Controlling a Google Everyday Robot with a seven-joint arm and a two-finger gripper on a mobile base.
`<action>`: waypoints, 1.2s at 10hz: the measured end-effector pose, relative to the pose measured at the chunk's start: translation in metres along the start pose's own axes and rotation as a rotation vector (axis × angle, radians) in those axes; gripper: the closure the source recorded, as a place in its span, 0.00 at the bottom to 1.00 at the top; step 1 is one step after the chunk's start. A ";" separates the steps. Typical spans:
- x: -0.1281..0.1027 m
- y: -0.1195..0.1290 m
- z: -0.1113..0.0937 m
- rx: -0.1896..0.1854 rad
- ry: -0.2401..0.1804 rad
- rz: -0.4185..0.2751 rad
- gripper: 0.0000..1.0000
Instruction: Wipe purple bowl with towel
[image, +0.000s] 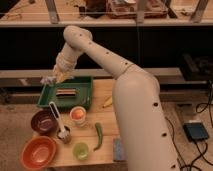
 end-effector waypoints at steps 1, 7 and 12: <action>0.002 0.001 -0.002 0.002 0.002 0.003 1.00; -0.041 0.004 0.000 0.099 0.079 -0.029 1.00; -0.080 0.012 0.005 0.151 0.123 -0.077 1.00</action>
